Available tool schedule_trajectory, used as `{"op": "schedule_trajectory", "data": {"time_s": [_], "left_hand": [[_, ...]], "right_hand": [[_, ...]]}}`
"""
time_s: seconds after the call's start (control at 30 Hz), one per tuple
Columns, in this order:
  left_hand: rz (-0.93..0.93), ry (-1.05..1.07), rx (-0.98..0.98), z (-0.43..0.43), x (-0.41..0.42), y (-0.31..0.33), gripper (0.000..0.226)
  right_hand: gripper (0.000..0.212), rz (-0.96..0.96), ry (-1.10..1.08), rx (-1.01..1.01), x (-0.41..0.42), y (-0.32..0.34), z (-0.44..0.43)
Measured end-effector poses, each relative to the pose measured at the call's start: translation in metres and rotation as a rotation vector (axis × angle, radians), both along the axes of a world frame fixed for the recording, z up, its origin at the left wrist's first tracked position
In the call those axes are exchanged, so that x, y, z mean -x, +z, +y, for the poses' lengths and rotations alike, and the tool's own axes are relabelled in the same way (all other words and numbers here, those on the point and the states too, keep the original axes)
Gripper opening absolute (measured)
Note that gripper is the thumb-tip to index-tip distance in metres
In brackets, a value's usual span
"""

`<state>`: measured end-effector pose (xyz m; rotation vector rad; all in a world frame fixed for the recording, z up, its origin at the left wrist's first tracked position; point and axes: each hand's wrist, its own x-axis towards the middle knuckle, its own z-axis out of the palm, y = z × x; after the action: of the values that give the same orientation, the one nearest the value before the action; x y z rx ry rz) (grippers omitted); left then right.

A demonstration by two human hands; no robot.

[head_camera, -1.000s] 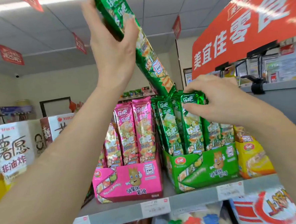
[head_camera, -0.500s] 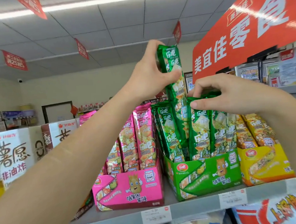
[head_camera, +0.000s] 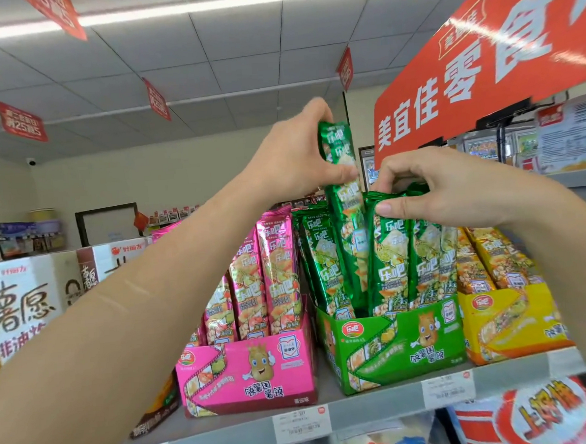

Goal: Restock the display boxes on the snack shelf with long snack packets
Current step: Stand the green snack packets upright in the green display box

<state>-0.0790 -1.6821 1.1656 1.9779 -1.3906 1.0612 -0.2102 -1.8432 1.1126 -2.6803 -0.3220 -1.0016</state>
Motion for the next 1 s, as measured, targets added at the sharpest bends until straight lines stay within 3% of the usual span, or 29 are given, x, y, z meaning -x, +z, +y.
{"op": "schedule_trajectory", "data": {"time_s": [0.1, 0.27, 0.43, 0.6, 0.67, 0.83, 1.0], "left_hand": [[-0.057, -0.053, 0.158, 0.01, 0.002, 0.014, 0.057], [-0.143, -0.046, 0.134, 0.007, 0.006, 0.006, 0.061], [-0.029, 0.122, -0.138, -0.001, 0.0, -0.017, 0.06], [-0.01, 0.153, -0.372, -0.004, 0.008, -0.029, 0.025], [0.034, 0.152, -0.432, 0.0, 0.01, -0.028, 0.025], [-0.007, 0.179, -0.398, -0.004, 0.01, -0.033, 0.026], [-0.136, 0.2, -0.348, -0.006, -0.001, -0.033, 0.031]], "right_hand": [[0.013, 0.005, -0.018, 0.019, 0.003, -0.001, -0.001], [0.012, -0.015, -0.015, 0.015, 0.002, -0.003, 0.001], [0.01, -0.04, -0.045, 0.004, -0.002, -0.005, 0.001], [0.018, -0.112, -0.136, 0.005, -0.007, -0.013, 0.004], [0.027, -0.156, -0.132, 0.021, -0.008, -0.014, 0.011], [0.037, -0.099, -0.178, 0.106, -0.02, -0.013, 0.026], [0.048, -0.221, -0.386, 0.319, -0.033, -0.017, 0.03]]}}
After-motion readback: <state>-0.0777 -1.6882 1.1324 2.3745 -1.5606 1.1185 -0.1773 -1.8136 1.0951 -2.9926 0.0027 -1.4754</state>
